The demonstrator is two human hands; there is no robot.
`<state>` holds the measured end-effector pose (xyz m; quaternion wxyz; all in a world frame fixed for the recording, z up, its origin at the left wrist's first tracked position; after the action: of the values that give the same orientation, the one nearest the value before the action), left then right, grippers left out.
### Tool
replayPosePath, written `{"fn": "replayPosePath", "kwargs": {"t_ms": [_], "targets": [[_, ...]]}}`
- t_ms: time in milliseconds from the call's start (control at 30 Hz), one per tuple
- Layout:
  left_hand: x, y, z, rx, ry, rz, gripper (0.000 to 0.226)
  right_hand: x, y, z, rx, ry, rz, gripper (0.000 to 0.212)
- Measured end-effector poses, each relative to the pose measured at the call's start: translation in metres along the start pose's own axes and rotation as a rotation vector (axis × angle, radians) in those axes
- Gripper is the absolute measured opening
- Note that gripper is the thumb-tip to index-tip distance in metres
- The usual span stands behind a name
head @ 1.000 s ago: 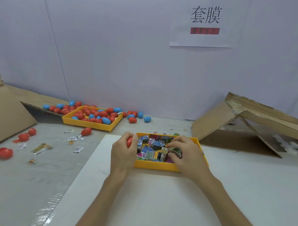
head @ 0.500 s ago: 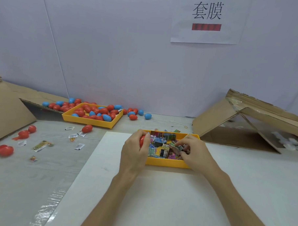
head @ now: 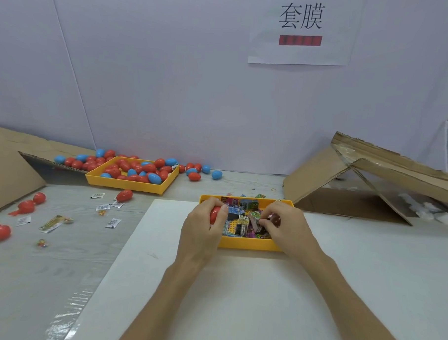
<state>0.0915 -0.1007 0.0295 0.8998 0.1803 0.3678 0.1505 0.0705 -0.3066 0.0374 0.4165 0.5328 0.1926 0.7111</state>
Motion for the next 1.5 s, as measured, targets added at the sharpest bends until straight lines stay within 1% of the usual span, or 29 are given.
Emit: {"fn": "replayPosePath", "kwargs": {"t_ms": [33,67,200,267,367,500,667,800,900,967,1067,1133,1200,1333,1500], "targets": [[-0.003,-0.001,0.0,0.021,-0.029,-0.001,0.007,0.001,0.0,-0.001,0.0,0.016,0.008,0.009],[-0.006,-0.002,-0.001,0.051,-0.06,-0.001,0.01,0.003,0.0,-0.002,0.001,0.033,0.015,0.01],[-0.017,-0.013,-0.004,0.19,-0.141,0.012,0.03,0.011,-0.004,-0.004,0.045,0.085,0.069,0.015],[-0.019,-0.019,-0.006,0.245,-0.155,0.027,0.031,0.014,-0.007,-0.005,0.107,0.095,0.111,0.017],[-0.018,-0.024,-0.009,0.288,-0.178,0.118,0.026,0.015,-0.01,-0.006,0.183,0.061,0.15,0.015],[-0.017,-0.025,-0.008,0.245,-0.156,0.138,0.022,0.015,-0.008,-0.005,0.22,0.034,0.18,0.015],[-0.016,-0.024,-0.009,0.201,-0.096,0.123,0.025,0.018,-0.003,-0.006,0.227,0.008,0.274,0.022],[-0.017,-0.024,-0.008,0.196,-0.083,0.137,0.022,0.02,-0.001,-0.006,0.244,-0.042,0.443,0.018],[-0.019,-0.023,-0.007,0.188,-0.092,0.109,0.023,0.02,0.007,-0.003,0.203,-0.091,0.627,0.013],[-0.021,-0.02,-0.006,0.164,-0.062,0.016,0.025,0.017,0.012,-0.001,0.215,-0.123,0.733,0.011],[-0.025,-0.016,-0.005,0.1,0.002,-0.266,0.028,0.019,0.01,-0.002,0.276,-0.141,0.793,0.009],[-0.027,-0.015,-0.004,0.068,0.043,-0.432,0.029,0.021,0.006,-0.003,0.258,-0.137,0.791,0.01],[-0.028,-0.014,-0.002,0.021,0.078,-0.529,0.027,0.022,0.004,-0.003,0.199,-0.134,0.788,0.011],[-0.029,-0.01,-0.001,-0.036,0.152,-0.559,0.032,0.022,0.006,-0.003,0.103,-0.119,0.765,0.007],[-0.018,-0.009,0.0,-0.051,0.177,-0.507,0.025,0.031,0.006,-0.006,0.115,-0.108,0.815,0.013]]}}
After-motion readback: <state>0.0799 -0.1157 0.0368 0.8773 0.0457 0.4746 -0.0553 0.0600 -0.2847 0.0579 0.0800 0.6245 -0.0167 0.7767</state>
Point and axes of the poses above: each hand's wrist, its own z-axis towards the middle knuckle, its own y-axis out of the back of the hand, x = y × z, the point moved 4 cm from there along z, towards the middle knuckle, and after that the axes turned 13 degrees about -y, right-handed, at the moved point
